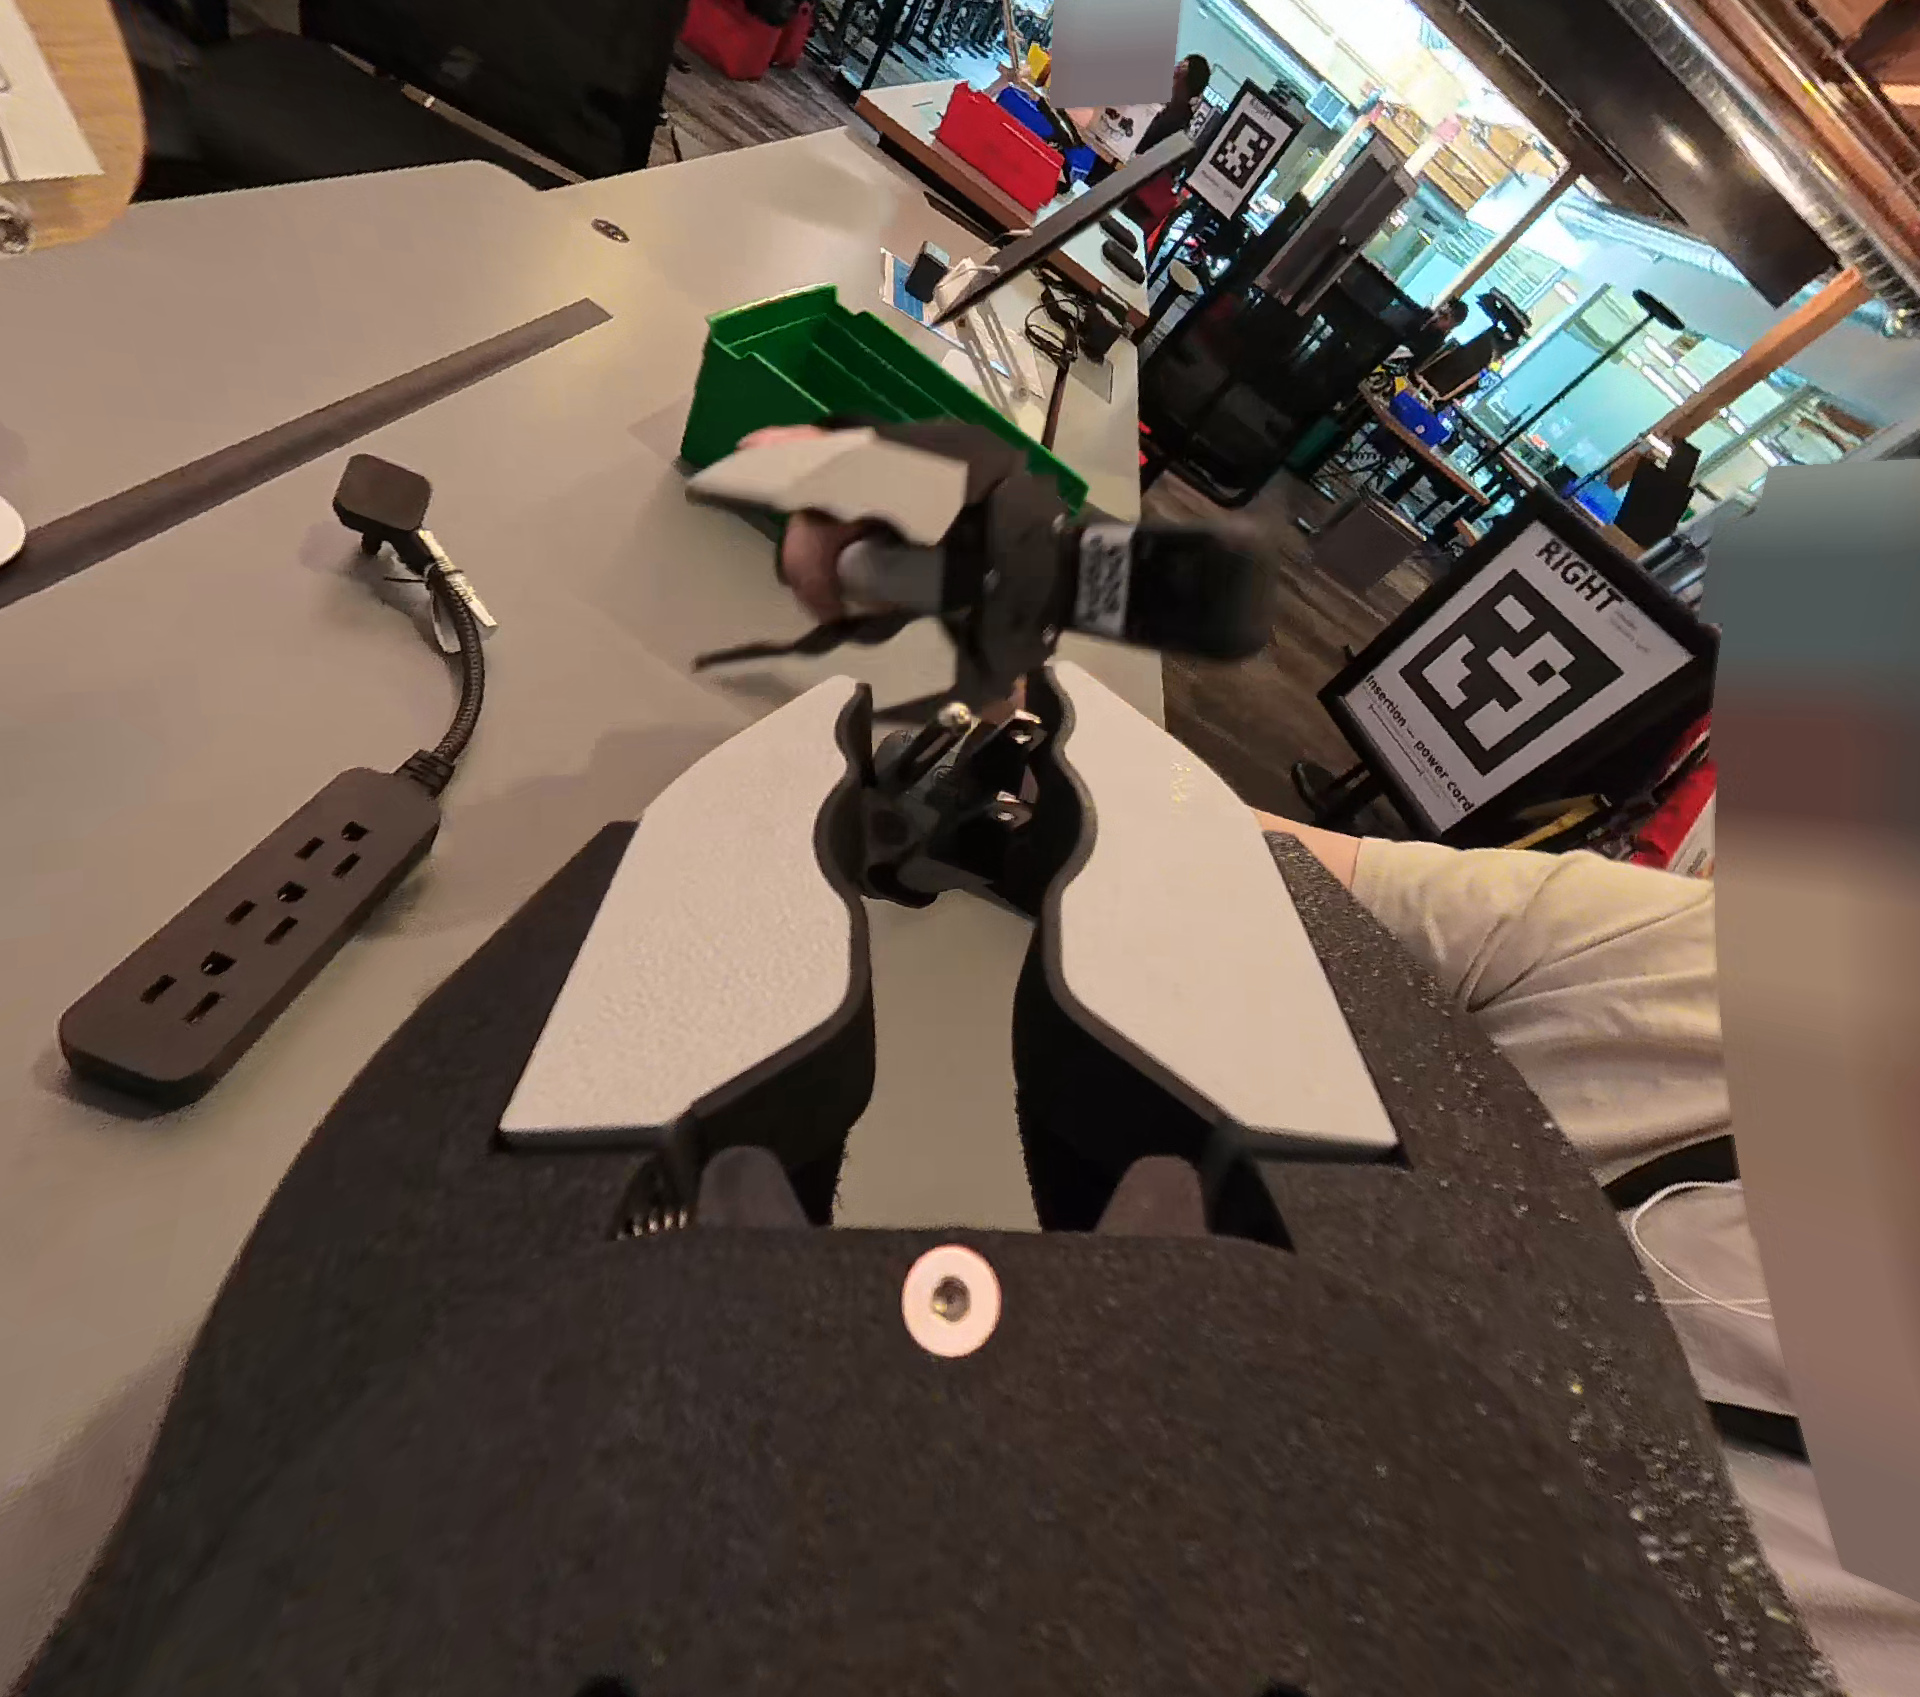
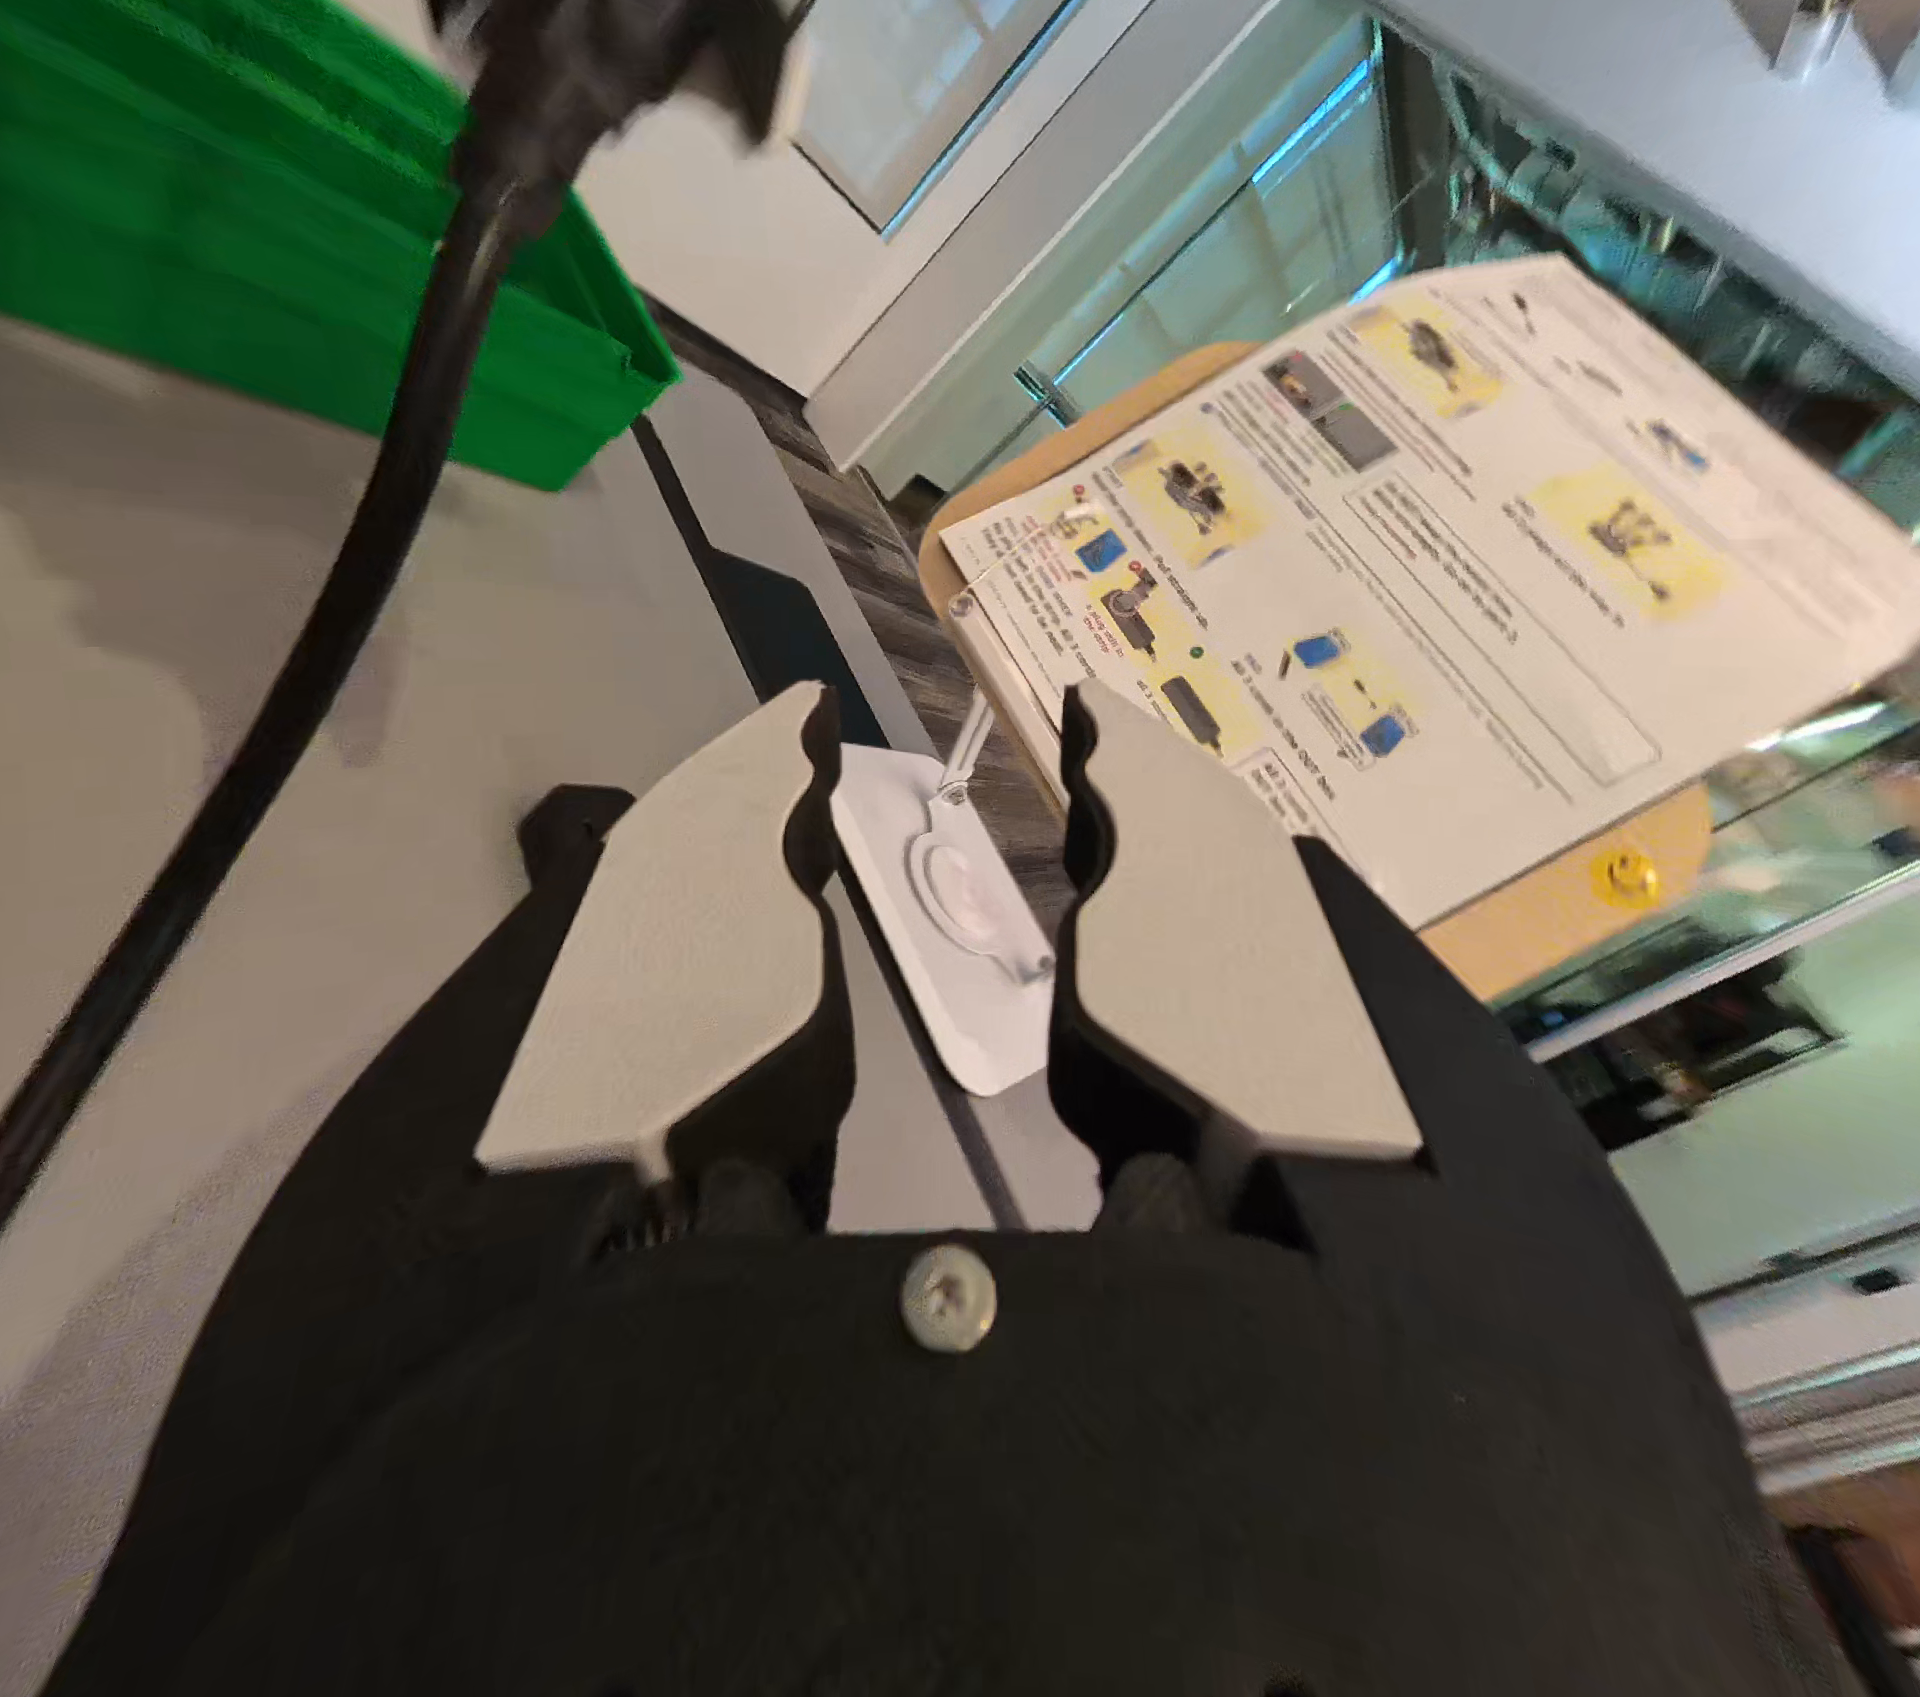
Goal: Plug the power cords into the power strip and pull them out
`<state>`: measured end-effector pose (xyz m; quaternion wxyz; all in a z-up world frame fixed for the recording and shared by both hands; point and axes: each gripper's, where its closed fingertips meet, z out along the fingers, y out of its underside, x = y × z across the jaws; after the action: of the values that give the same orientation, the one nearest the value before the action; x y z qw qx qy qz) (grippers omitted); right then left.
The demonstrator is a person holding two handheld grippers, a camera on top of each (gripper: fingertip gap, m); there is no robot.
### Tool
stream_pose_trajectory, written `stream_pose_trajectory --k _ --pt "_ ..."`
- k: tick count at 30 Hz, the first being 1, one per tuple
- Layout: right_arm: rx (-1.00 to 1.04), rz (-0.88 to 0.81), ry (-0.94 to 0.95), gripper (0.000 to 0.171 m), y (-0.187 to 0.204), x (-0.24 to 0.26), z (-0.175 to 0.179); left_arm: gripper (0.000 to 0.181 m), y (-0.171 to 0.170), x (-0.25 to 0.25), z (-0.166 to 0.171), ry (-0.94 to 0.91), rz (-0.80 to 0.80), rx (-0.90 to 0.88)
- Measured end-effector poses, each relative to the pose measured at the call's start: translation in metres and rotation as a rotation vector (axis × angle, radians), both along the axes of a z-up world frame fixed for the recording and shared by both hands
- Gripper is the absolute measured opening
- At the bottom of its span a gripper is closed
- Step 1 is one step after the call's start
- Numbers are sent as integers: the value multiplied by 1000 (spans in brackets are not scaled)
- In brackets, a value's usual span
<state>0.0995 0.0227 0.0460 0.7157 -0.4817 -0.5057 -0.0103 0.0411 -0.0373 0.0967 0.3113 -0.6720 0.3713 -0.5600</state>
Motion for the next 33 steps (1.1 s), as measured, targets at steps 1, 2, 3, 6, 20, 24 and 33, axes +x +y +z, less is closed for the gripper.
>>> stream_pose_trajectory --k 1,2,3,6,20,24,33 --pt "49 -2 -37 43 -1 -11 -7 28 -5 0 3 -1 -11 11" --pt "97 3 -62 44 -3 -23 -12 28 -9 1 6 -2 -18 21" --pt "142 14 -80 44 -7 -35 -15 28 -12 1 8 -2 -19 30" --pt "308 20 -40 47 -25 -59 -4 28 -17 3 12 -16 -34 36" --pt "705 -15 63 53 -68 -69 25 25 -2 23 -5 -170 -144 -245" --pt "813 -65 -36 50 -66 -70 20 25 4 24 -11 -163 -127 -268" --pt "900 -58 -287 37 -61 -81 4 25 13 24 -24 -135 -110 -323"
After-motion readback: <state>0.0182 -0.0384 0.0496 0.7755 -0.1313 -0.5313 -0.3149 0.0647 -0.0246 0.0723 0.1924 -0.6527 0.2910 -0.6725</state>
